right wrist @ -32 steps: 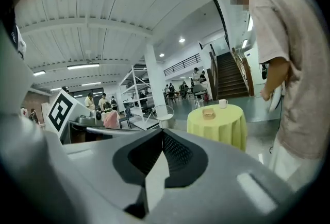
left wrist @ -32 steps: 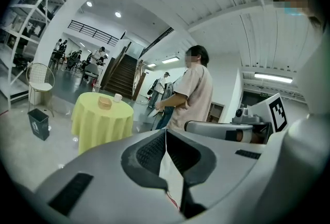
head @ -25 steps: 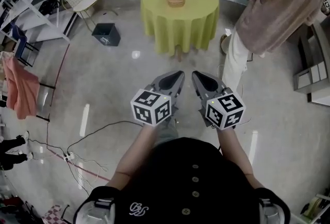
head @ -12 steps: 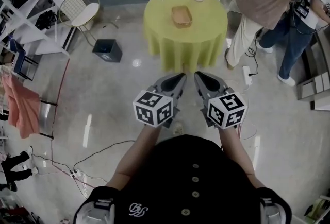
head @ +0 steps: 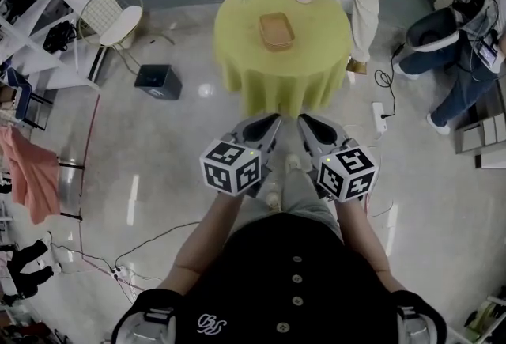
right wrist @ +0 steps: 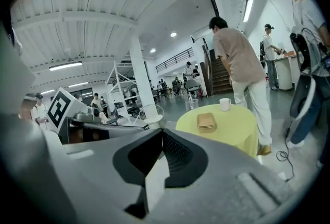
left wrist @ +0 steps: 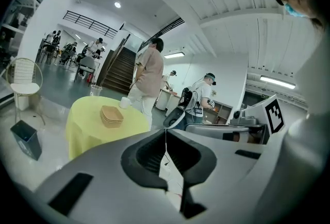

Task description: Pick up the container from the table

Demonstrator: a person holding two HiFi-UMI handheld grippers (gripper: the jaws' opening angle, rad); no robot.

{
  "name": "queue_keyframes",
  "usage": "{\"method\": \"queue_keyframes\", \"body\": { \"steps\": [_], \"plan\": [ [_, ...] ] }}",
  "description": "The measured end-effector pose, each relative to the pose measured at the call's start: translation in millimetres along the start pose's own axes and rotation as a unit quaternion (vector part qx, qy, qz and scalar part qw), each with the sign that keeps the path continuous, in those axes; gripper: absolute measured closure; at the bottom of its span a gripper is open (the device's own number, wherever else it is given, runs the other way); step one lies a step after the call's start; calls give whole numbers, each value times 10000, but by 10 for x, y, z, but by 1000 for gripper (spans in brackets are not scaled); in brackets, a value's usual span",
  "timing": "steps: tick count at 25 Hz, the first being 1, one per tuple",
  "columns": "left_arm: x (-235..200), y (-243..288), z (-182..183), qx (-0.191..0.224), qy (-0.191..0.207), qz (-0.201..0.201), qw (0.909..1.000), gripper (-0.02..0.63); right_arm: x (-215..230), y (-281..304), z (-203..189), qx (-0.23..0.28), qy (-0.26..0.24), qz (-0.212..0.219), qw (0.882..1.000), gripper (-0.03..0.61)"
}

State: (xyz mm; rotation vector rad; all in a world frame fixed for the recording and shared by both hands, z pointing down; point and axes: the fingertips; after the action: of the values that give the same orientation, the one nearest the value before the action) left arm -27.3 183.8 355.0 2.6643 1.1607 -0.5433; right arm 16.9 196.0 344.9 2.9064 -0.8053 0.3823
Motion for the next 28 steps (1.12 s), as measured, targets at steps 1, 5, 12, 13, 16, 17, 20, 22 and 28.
{"method": "queue_keyframes", "body": {
  "steps": [1,5,12,13,16,17,20,22,28],
  "plan": [
    [-30,53,2,-11,-3,6,10000,600,58,42,-11,-10,42,-11,10000,574],
    [-259,270,25,-7,-17,126,9999,600,269,287,-54,-62,143,25,9999,574],
    [-635,842,151,40,-83,323,9994,600,776,810,47,-134,186,151,9996,574],
    [-684,925,166,39,-86,342,9994,600,843,892,69,-130,194,182,9996,574],
    [-831,1178,230,46,-89,403,9991,600,1029,1142,122,-143,234,299,9992,574],
    [-884,1259,262,58,-89,431,9990,600,1082,1229,137,-165,240,347,9990,574],
    [-1058,1479,359,89,-85,558,9984,600,1211,1460,204,-224,238,511,9982,574],
    [-1192,1624,434,118,-115,655,9977,600,1320,1614,275,-230,230,584,9978,574],
    [-1515,2024,619,194,-163,861,9960,600,1689,2039,403,-278,289,657,9970,574]
  ]
}}
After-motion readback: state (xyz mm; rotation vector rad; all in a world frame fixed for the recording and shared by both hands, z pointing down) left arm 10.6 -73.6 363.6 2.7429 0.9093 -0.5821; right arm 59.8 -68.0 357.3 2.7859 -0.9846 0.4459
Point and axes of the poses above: the fingertips, and each gripper's own axes: y forward along the fingers, x to its right, z out of its top, and after that the axes turned 15 degrees about x, right-handed
